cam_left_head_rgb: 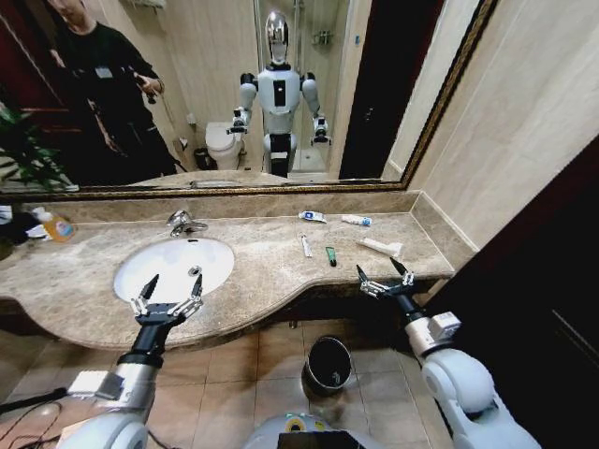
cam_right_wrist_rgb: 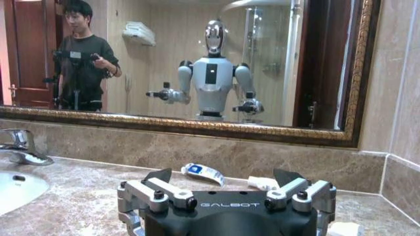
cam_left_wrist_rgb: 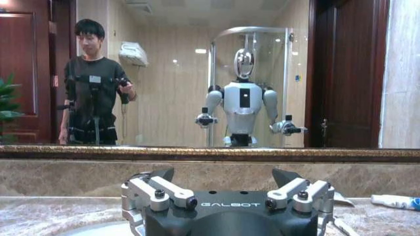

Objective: Pick up the trash from the sink and place it in the trash bin.

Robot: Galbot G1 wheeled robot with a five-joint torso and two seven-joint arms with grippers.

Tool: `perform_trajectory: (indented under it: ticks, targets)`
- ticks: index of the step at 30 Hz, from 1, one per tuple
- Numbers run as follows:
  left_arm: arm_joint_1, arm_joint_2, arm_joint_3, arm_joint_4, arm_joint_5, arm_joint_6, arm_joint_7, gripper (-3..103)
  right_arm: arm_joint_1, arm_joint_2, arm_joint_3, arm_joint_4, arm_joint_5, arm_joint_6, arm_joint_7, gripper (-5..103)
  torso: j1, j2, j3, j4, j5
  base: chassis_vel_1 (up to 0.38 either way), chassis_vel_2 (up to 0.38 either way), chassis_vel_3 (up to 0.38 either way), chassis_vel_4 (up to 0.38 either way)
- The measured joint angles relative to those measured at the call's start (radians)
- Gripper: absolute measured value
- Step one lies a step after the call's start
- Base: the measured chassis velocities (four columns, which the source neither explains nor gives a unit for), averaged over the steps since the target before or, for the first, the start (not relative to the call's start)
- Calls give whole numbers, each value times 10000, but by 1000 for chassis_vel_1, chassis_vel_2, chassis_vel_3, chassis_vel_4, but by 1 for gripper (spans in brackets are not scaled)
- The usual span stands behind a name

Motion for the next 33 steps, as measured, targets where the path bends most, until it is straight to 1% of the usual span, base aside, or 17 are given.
perform_trajectory:
  ticks: [8,16,27,32,33]
  targets:
    - [0,0,0,0,0,0,0,100,-83,-101,32,28,0,-13,41,100,0,0,0,0,0,0,0,0,0]
    - [0,0,0,0,0,0,0,100,36,-56,-78,-12,1,-98,127,100,0,0,0,0,0,0,0,0,0]
    - [0,0,0,0,0,0,0,100,8,-25,-128,-18,17,-148,53,100,0,0,0,0,-1,0,0,0,0]
    - [0,0,0,0,0,0,0,100,271,-165,-173,-328,11,-251,86,100,0,0,0,0,1,0,0,0,0]
    - [0,1,0,0,0,0,0,100,282,-264,-124,-351,-25,-269,198,100,0,0,0,0,0,0,0,0,0]
